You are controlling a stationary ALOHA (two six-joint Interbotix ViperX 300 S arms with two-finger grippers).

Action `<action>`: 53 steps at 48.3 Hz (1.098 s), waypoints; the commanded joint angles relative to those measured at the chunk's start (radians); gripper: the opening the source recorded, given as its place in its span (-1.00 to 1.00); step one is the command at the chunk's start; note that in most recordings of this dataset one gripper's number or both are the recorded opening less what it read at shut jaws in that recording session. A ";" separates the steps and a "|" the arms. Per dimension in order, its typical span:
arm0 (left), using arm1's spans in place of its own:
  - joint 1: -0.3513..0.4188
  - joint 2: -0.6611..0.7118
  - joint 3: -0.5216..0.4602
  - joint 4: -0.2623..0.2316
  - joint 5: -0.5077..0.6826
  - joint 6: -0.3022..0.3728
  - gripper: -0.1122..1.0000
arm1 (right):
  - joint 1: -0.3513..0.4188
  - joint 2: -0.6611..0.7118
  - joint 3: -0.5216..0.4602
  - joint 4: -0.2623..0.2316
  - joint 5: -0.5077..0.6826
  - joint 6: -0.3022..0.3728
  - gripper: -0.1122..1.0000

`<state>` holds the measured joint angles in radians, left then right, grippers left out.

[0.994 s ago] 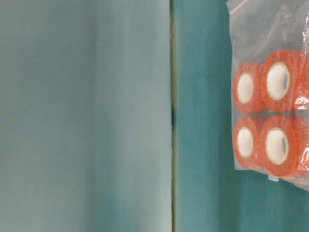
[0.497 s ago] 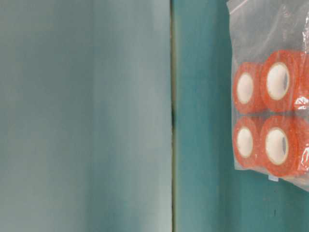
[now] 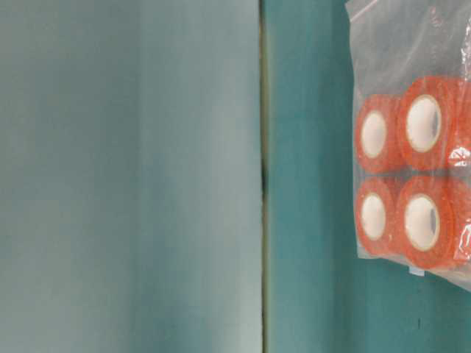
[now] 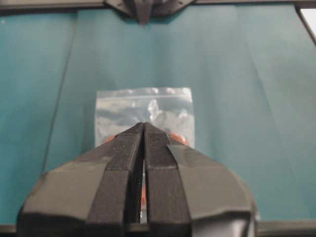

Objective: Hand over the clear zip bag and make it stand upright.
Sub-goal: 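Move the right gripper toward the right edge of the clear zip bag, then close the right gripper on the bag's right edge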

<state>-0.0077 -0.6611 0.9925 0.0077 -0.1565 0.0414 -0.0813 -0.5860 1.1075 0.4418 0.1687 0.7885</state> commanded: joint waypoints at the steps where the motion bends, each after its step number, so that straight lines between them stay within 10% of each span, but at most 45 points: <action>1: -0.002 -0.002 -0.025 0.002 -0.003 -0.002 -0.81 | 0.008 0.035 0.017 0.003 -0.025 0.025 -0.80; 16: 0.017 -0.002 -0.026 0.002 0.006 0.005 -0.81 | 0.049 0.127 0.035 0.003 -0.152 0.032 -0.63; 32: 0.048 -0.005 -0.023 0.002 0.008 0.023 -0.81 | 0.057 0.236 0.081 0.003 -0.219 0.034 0.82; 53: 0.055 0.000 -0.025 0.002 0.008 0.017 -0.81 | 0.106 0.400 0.034 0.008 -0.387 0.058 0.79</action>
<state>0.0476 -0.6581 0.9910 0.0077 -0.1427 0.0583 0.0077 -0.2132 1.1643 0.4479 -0.1979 0.8314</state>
